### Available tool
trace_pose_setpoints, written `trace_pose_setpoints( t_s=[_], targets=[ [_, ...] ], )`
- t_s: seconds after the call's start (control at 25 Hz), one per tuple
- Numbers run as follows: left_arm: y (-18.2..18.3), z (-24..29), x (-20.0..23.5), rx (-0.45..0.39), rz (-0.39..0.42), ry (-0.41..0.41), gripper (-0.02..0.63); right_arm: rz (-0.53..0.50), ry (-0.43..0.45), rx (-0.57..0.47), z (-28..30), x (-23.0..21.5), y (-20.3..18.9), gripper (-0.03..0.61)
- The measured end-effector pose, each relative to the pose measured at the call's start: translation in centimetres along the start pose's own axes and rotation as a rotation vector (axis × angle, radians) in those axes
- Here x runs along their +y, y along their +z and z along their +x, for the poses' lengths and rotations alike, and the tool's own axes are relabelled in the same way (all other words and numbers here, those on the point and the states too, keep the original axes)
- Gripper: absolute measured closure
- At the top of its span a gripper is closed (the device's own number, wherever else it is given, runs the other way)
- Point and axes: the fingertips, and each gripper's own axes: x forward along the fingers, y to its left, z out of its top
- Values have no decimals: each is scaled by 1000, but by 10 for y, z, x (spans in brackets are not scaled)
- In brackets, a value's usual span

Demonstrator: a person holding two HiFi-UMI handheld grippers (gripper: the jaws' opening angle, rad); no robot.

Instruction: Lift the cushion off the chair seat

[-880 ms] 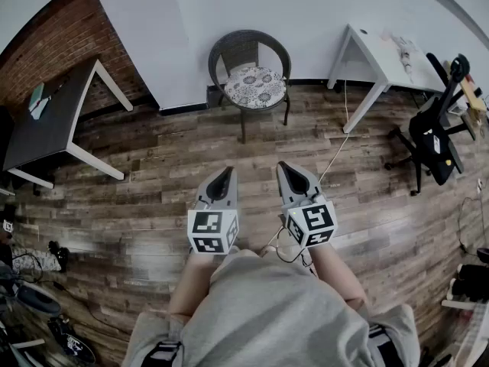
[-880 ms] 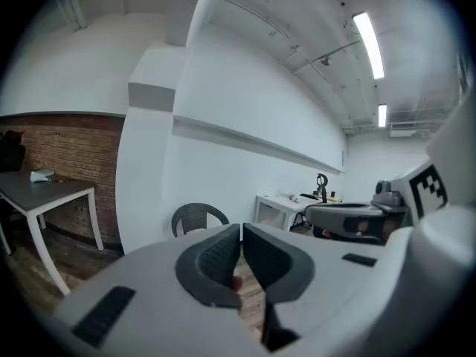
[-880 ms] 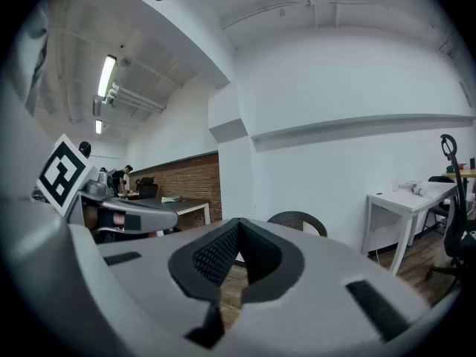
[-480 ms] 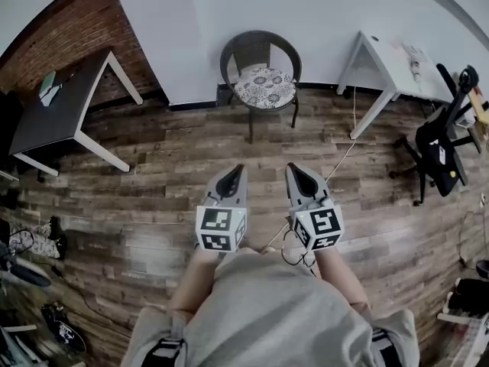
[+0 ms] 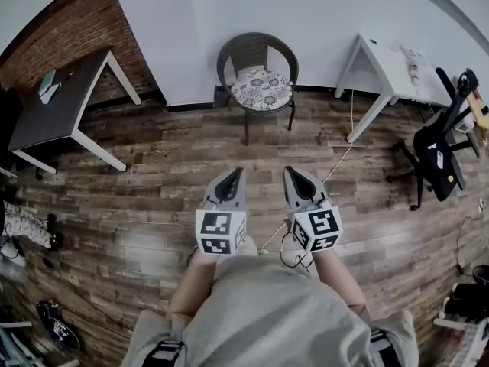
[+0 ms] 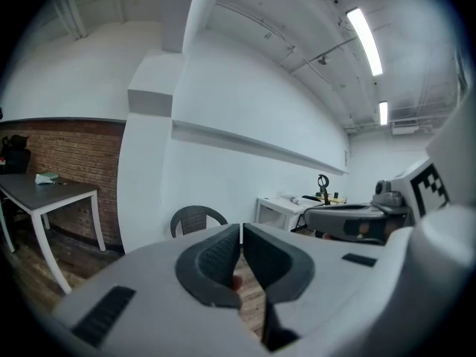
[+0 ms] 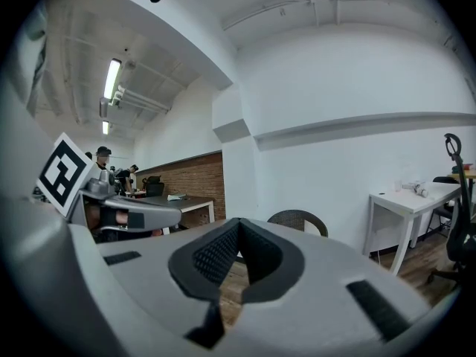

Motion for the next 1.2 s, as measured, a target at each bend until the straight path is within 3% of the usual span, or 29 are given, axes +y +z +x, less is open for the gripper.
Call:
trace_pose_setpoints(
  t_s=[0.52,1.08,1.2],
  targets=[
    [2,40,13,5,-4,14,599,34,10,-3,31,-27,-7,577],
    [32,179,65,24,-25,-59,594,11,-24,33,154,-109,12,574],
    [40,209,84,35,-24,-79,538,22,-25,46,188,-122,16,549]
  ],
)
